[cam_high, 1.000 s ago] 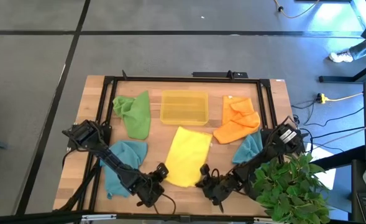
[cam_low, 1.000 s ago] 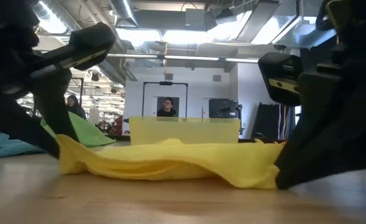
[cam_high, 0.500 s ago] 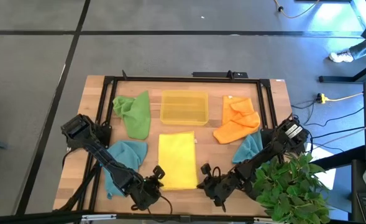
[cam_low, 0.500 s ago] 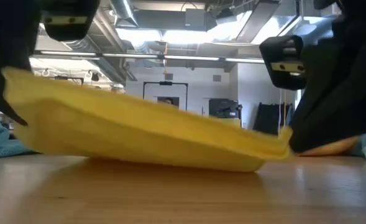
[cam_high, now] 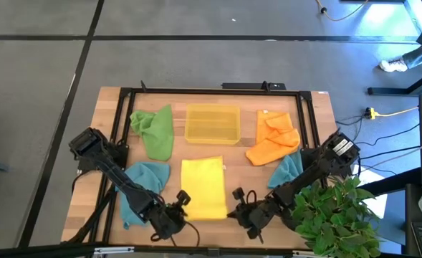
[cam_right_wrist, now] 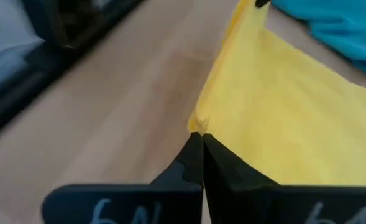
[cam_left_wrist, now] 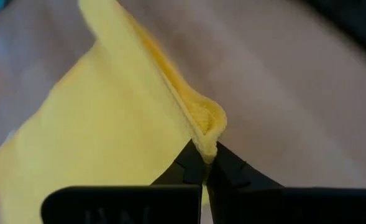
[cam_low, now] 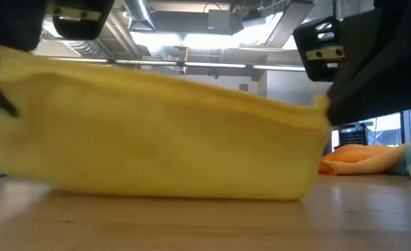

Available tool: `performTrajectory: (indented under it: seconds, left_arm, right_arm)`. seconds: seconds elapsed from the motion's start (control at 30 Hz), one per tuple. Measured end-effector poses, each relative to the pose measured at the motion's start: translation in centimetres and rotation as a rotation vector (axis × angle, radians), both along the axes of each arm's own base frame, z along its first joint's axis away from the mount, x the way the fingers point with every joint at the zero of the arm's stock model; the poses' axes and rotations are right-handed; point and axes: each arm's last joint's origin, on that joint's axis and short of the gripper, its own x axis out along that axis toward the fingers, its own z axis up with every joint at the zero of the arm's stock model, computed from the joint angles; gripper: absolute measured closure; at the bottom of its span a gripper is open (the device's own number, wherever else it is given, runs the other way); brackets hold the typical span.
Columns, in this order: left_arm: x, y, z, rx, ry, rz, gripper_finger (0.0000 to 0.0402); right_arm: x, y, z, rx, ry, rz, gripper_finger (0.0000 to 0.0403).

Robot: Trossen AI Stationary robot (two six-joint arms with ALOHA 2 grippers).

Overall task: Fold microfiber towels
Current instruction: Fold the yellow towel

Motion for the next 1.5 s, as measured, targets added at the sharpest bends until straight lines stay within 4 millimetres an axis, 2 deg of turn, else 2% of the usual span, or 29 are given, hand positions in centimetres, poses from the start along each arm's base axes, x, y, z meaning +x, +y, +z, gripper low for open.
performTrajectory:
  seconds: [0.17,0.3,0.53,0.73,0.9,1.13,1.3,1.4,1.5]
  left_arm:
    - [0.5,2.3,0.1,-0.059,-0.001,0.044,0.0401]
    - [-0.4,4.3,-0.5,-0.083,-0.003,0.063,0.0401]
    - [-2.7,8.5,-0.3,-0.170,-0.117,0.130,0.0401]
    - [-3.3,12.0,-1.0,-0.200,-0.170,0.222,0.0401]
    - [-3.2,14.4,-2.1,-0.213,-0.131,0.288,0.0401]
    - [-3.1,16.5,-3.0,-0.216,-0.169,0.331,0.0401]
    - [-2.8,17.5,-3.0,-0.254,-0.182,0.340,0.0402]
    - [-2.7,17.0,-2.8,-0.327,-0.187,0.321,0.0402]
    - [-3.0,15.3,-2.6,-0.368,-0.188,0.246,0.0402]
  right_arm:
    - [0.6,-2.8,0.1,0.060,-0.049,-0.051,0.0403]
    - [-0.1,-4.7,-0.4,0.102,-0.085,-0.065,0.0403]
    - [-1.0,-8.2,-1.2,0.184,-0.162,-0.185,0.0403]
    - [-0.2,-10.4,-1.5,0.185,-0.179,-0.328,0.0403]
    - [0.3,-11.9,-1.5,0.194,-0.189,-0.410,0.0403]
    - [0.6,-13.9,-1.9,0.199,-0.153,-0.523,0.0403]
    - [0.7,-14.6,-2.2,0.204,-0.140,-0.556,0.0403]
    - [0.6,-14.0,-2.2,0.215,-0.127,-0.523,0.0403]
    - [0.2,-12.3,-2.3,0.251,-0.098,-0.421,0.0403]
